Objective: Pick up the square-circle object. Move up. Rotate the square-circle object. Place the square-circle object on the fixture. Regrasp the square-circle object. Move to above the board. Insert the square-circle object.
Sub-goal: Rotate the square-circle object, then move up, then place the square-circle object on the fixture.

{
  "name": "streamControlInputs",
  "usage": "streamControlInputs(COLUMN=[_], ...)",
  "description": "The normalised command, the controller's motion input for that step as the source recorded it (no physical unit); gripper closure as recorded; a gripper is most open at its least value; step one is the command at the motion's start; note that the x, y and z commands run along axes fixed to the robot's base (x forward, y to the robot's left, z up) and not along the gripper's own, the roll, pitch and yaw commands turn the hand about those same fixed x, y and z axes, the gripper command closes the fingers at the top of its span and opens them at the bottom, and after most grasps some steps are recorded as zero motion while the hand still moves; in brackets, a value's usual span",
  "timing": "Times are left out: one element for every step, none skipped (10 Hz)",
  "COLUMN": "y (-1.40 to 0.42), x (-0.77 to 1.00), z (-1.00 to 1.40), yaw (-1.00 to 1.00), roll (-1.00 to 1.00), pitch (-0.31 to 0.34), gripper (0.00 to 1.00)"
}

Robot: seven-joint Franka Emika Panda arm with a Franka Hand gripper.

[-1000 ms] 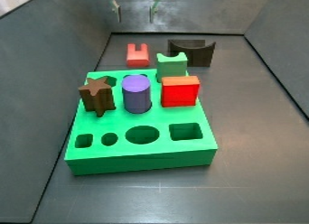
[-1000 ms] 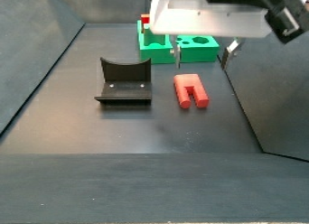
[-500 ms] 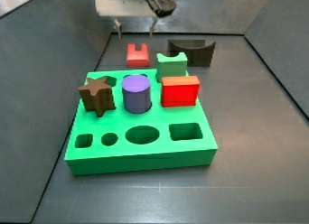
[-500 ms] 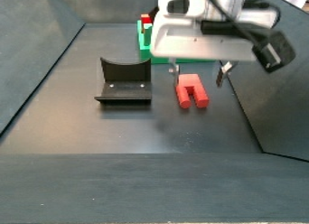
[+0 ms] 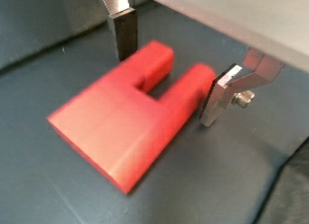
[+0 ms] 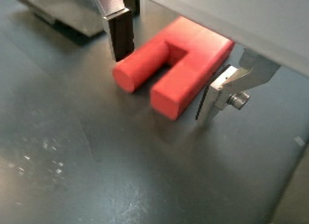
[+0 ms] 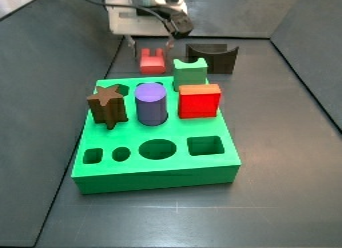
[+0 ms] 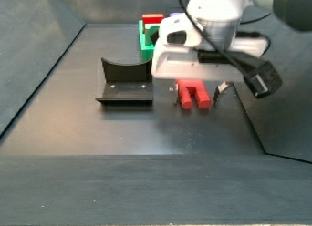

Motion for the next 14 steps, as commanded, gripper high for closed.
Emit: streamControlInputs(y=[0.02,0.00,0.00,0.00,0.00,0.00,0.00,0.00,0.00,0.00,0.00,0.00,0.00,-0.01], x=[0.03,0.00,0.00,-0.01,-0.02,-0.02,-0.01,-0.01,0.00,0.00,-0.01,-0.01,-0.02,-0.02], z=[-0.18,0.00,0.83,0.82,0.69,0.56,0.41,0.25,1.00,1.00,1.00,1.00,1.00,1.00], yaw=[-0.02,0.00,0.00,0.00,0.00,0.00,0.00,0.00,0.00,0.00,0.00,0.00,0.00,0.00], roll=[0.03,0.00,0.00,0.00,-0.01,-0.01,-0.01,-0.02,0.00,0.00,-0.01,-0.01,-0.01,-0.02], pitch=[-0.029,0.000,0.000,0.008,0.026,0.040,0.045,0.046,0.000,0.006,0.017,0.020,0.023,0.023], gripper=[0.00,1.00,1.00,1.00,1.00,1.00,1.00,1.00,1.00,1.00,1.00,1.00,1.00,1.00])
